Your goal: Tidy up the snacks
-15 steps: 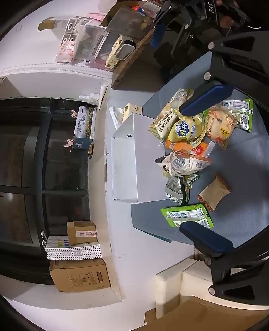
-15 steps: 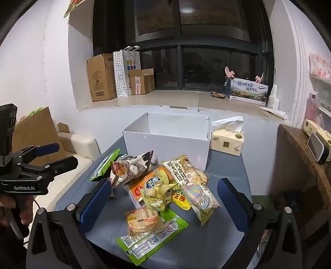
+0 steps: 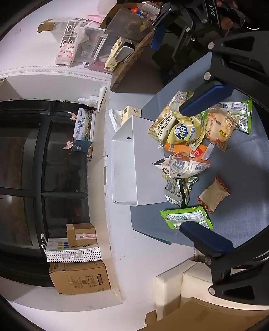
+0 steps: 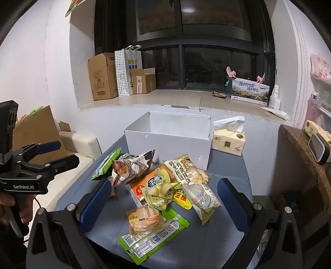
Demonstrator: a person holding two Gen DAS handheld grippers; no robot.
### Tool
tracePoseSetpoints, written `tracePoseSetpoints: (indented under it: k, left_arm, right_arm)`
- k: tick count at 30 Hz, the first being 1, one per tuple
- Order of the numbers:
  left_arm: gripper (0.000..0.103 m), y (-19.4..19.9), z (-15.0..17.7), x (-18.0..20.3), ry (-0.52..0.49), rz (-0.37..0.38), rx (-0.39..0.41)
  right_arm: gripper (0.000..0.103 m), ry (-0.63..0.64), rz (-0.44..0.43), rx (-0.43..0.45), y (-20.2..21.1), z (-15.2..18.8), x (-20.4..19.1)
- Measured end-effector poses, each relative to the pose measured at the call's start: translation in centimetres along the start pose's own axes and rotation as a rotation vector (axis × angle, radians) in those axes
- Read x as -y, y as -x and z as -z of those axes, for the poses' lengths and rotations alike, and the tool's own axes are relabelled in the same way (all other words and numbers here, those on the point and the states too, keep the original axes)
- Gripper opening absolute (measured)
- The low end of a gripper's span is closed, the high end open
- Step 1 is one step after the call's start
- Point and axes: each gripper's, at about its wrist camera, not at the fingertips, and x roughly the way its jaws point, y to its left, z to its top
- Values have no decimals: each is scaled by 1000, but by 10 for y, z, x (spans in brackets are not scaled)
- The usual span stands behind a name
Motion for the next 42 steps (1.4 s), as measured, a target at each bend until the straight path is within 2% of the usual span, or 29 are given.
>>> tracePoseSetpoints:
  k: [42]
  left_arm:
    - [103, 0, 0, -3, 7, 2, -12]
  right_arm:
    - [103, 6, -5, 0, -3, 3, 1]
